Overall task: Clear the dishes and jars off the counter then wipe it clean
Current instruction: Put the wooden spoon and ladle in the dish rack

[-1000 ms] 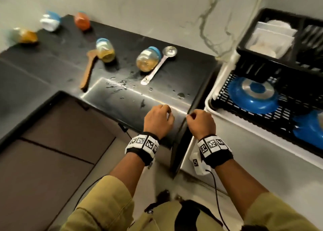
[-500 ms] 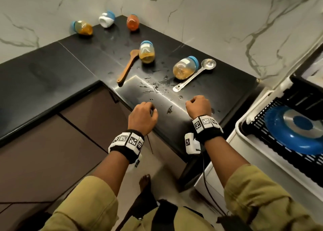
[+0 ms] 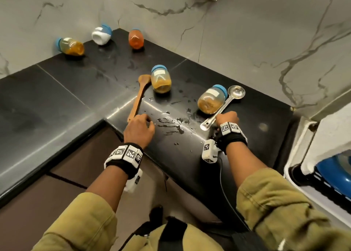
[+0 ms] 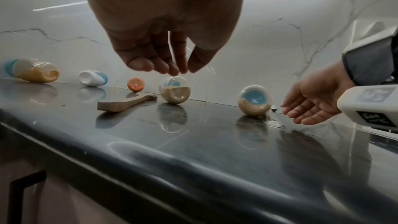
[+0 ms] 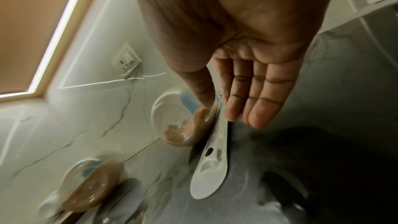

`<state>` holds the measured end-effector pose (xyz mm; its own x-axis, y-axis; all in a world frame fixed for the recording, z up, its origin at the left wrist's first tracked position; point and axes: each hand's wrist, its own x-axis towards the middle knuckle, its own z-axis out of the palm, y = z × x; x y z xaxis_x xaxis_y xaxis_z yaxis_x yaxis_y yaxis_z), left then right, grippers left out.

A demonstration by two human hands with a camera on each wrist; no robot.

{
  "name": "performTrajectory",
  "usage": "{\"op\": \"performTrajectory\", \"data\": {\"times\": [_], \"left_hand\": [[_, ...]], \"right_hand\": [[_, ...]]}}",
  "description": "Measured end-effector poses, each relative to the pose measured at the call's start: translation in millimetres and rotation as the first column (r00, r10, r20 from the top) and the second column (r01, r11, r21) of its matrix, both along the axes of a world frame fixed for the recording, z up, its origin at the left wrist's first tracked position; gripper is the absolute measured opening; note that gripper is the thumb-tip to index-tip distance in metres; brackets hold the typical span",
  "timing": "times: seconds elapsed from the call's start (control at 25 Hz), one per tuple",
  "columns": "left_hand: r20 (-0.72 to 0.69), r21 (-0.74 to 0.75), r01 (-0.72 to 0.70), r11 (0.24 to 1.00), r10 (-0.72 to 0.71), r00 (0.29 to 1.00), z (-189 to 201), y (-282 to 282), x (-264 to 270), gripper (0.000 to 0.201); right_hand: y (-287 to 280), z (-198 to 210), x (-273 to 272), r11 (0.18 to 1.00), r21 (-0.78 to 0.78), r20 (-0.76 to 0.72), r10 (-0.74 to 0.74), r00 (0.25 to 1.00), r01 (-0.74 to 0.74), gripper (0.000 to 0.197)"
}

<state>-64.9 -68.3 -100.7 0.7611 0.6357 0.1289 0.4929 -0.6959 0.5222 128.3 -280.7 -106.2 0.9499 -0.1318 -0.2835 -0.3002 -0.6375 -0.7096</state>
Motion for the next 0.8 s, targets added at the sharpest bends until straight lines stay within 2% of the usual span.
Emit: {"op": "performTrajectory", "data": {"times": [0.08,0.16,0.32,0.52,0.6,0.64,0.72,0.8], "left_hand": [[-0.025,0.000,-0.007,1.000,0.007,1.000,-3.4,28.6,14.5,0.013],[-0.078,0.011,-0.017,1.000,0.018,0.997,-9.0,57.0,31.6,0.022],[-0.209,0.022,-0.045,0.999,0.049,0.977,-16.6,97.9,63.0,0.032],[-0.364,-0.031,-0.039,0.999,0.025,0.931,-32.1,130.5,86.5,0.035],[-0.414,-0.041,-0.042,0.998,0.022,0.910,-34.5,136.8,95.2,0.035],[-0.428,-0.055,-0.049,0.997,0.021,0.903,-34.1,138.9,99.0,0.034],[-0.416,-0.153,-0.096,0.984,0.023,0.909,-34.6,143.9,103.1,0.035],[-0.337,-0.314,-0.185,0.931,0.073,0.939,-36.4,150.7,100.9,0.043]], "right_hand": [[7.3,-1.4,11.2,0.997,-0.008,-0.028,-0.079,0.996,0.079,0.025],[15.6,-3.5,18.6,0.990,-0.024,-0.072,-0.140,0.988,0.138,0.028],[23.9,-18.7,34.7,0.981,-0.056,-0.125,-0.189,0.974,0.184,0.032],[23.3,-15.8,38.1,0.973,-0.040,-0.152,-0.230,0.961,0.227,0.031],[19.2,-14.4,37.7,0.966,-0.051,-0.139,-0.259,0.956,0.254,0.022],[15.0,-17.2,40.2,0.959,-0.057,-0.128,-0.283,0.950,0.278,0.024],[5.6,-16.4,38.2,0.949,-0.072,-0.080,-0.312,0.947,0.306,0.029],[-8.2,-16.4,31.6,0.949,-0.108,-0.056,-0.303,0.951,0.296,0.026]]}}
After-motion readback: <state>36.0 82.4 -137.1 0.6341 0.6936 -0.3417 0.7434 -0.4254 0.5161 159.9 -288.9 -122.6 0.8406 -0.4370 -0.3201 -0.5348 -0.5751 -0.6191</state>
